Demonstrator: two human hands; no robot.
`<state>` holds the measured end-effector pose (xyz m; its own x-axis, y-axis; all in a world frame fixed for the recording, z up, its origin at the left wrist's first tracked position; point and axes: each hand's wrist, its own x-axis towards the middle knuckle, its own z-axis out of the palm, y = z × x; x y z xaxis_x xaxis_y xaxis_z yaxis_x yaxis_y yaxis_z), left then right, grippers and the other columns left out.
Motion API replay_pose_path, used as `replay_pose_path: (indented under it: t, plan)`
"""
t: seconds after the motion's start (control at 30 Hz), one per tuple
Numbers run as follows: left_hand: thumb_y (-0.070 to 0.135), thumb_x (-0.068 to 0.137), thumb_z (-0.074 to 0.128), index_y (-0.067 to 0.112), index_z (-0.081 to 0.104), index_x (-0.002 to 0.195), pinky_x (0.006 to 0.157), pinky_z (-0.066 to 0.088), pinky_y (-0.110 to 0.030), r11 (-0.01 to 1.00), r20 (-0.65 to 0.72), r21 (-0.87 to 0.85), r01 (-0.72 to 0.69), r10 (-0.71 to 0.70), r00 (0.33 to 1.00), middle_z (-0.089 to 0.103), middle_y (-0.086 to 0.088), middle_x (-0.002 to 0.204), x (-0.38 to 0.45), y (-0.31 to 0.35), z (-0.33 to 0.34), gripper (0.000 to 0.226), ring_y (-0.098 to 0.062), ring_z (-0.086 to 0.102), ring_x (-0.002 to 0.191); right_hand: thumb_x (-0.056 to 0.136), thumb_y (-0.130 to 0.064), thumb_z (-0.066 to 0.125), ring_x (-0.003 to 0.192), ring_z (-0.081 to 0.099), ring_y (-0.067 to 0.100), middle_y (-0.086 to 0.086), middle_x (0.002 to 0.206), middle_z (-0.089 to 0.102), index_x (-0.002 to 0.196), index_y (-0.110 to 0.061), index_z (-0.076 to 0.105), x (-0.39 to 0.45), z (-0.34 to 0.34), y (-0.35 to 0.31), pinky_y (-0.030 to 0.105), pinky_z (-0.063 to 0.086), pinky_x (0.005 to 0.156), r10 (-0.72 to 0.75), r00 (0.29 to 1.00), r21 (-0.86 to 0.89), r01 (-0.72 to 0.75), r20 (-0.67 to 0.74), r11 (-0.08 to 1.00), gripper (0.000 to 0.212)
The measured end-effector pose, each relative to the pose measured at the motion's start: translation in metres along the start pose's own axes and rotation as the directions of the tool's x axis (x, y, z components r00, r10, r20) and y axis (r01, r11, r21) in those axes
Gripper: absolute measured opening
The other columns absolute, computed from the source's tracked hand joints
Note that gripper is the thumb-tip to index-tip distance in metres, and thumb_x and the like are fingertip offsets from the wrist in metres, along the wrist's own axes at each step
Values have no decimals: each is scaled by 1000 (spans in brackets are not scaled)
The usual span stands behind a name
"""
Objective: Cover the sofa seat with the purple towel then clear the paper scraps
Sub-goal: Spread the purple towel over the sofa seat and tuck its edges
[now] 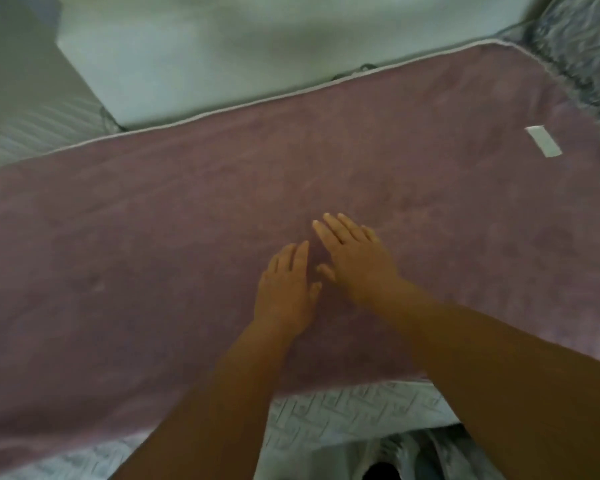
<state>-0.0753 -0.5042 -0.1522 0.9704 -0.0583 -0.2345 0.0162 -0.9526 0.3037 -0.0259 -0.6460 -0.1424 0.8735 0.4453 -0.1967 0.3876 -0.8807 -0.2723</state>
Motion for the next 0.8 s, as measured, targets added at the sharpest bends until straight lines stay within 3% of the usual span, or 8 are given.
replay_pose_path:
  t: [0.1, 0.17, 0.27, 0.37, 0.43, 0.5, 0.67, 0.8]
  plan:
    - [31, 92, 52, 11, 35, 140, 104, 33, -40, 999, -32, -35, 10, -11, 999, 35, -13, 144, -32, -29, -7, 54, -31, 32, 131, 91, -42, 49, 145, 6, 19, 0, 159, 7, 149, -22, 11, -10, 13, -40, 42, 14, 113, -47, 998, -15, 48, 32, 999, 72]
    - [27, 92, 53, 9, 48, 119, 88, 41, -38, 999, -72, -32, -42, 39, 997, 46, -12, 122, -53, -44, -9, 33, -30, 42, 111, 91, -37, 52, 142, 16, 23, 6, 156, 18, 145, -17, 24, -22, 20, -61, 42, 21, 109, -79, 996, -15, 79, 31, 997, 65]
    - [29, 91, 52, 11, 54, 98, 76, 39, -31, 988, 24, -64, -140, 142, 990, 50, -6, 102, -86, -62, -4, 19, -24, 43, 97, 88, -23, 54, 128, 33, 29, 10, 141, 35, 128, -12, 42, -43, 37, -89, 38, 34, 99, -130, 991, -29, 132, 43, 991, 44]
    - [43, 83, 60, 16, 54, 97, 77, 44, -32, 974, 154, -115, -194, 211, 965, 50, 0, 100, -110, -73, 2, 31, -19, 42, 95, 85, -28, 55, 107, 42, 26, 9, 119, 44, 107, -11, 48, -58, 51, -107, 33, 39, 83, -151, 985, -59, 155, 79, 986, 29]
    - [53, 74, 65, 19, 52, 106, 83, 43, -32, 972, 214, -83, -220, 233, 949, 46, 1, 107, -117, -76, 7, 49, -18, 39, 98, 80, -38, 61, 100, 44, 25, 8, 110, 44, 101, -11, 48, -66, 57, -114, 30, 37, 75, -144, 983, -33, 149, 116, 988, 36]
    - [49, 76, 64, 17, 49, 117, 86, 43, -32, 966, 216, -31, -255, 256, 942, 44, 1, 114, -120, -78, 12, 54, -19, 39, 104, 80, -38, 63, 97, 45, 22, 6, 106, 44, 101, -12, 46, -72, 62, -120, 28, 35, 72, -130, 982, -7, 132, 135, 991, 38]
    - [22, 97, 42, 14, 53, 110, 80, 50, -41, 983, 161, -145, -113, 136, 977, 60, -5, 108, -107, -78, 2, 18, -24, 55, 96, 88, -13, 50, 84, 46, 25, 9, 97, 47, 92, -11, 42, -82, 60, -123, 31, 32, 65, -66, 998, 91, 66, -2, 994, 10]
    - [19, 96, 41, 17, 47, 99, 69, 46, -40, 986, 76, -166, 26, -14, 997, 59, -7, 96, -91, -77, -6, 7, -25, 55, 83, 81, -14, 59, 79, 49, 28, 13, 92, 54, 85, -4, 55, -85, 52, -115, 37, 43, 69, -171, 972, -37, 167, -160, 985, 10]
